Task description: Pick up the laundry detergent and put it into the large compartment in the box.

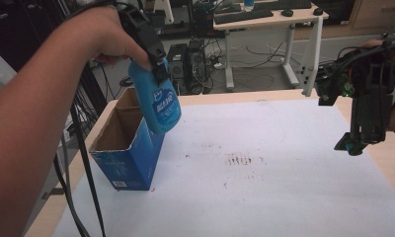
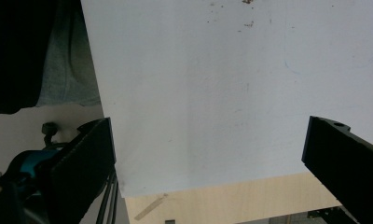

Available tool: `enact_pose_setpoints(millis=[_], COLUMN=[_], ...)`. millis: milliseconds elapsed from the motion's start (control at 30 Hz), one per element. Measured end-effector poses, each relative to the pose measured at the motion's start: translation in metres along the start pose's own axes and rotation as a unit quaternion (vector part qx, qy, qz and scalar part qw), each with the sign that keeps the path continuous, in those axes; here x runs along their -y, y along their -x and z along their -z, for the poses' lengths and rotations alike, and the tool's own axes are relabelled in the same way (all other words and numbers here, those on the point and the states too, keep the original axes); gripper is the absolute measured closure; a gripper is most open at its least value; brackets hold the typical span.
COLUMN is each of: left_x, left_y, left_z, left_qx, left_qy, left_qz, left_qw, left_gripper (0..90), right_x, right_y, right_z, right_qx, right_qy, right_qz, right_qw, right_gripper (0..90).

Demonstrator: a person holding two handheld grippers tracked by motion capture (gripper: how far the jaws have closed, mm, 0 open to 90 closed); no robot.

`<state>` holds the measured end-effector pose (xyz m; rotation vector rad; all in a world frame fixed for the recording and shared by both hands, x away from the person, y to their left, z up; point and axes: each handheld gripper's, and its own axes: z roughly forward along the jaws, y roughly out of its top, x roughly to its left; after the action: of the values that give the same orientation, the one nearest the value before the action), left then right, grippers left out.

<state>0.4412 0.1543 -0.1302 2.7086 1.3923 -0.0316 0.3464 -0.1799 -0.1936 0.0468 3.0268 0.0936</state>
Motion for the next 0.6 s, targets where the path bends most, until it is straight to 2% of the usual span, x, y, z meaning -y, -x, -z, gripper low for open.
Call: enact_pose_setpoints(millis=[233,333,600], left_x=[0.021,0.028,0.046], left_y=[-0.016,-0.023,-0.043], left_z=[0.025,0.032,0.039], left_qx=[0.000,0.000,-0.006], left_qy=[0.014,0.007,-0.005], left_qz=[0.022,0.027,0.057], left_qw=[0.9997,0.9996,0.9983], left_gripper=[36.1,36.1,36.1], right_x=[-0.002,-0.003,-0.007], right_y=[0.003,0.003,0.004], right_z=[-0.001,-0.001,-0.001], right_qx=[-0.001,-0.003,-0.003], right_qy=[0.000,-0.001,-0.002], right_qz=[0.001,0.001,0.003], right_qw=[1.0000,1.0000,1.0000], right_gripper=[1.6,1.6,1.6])
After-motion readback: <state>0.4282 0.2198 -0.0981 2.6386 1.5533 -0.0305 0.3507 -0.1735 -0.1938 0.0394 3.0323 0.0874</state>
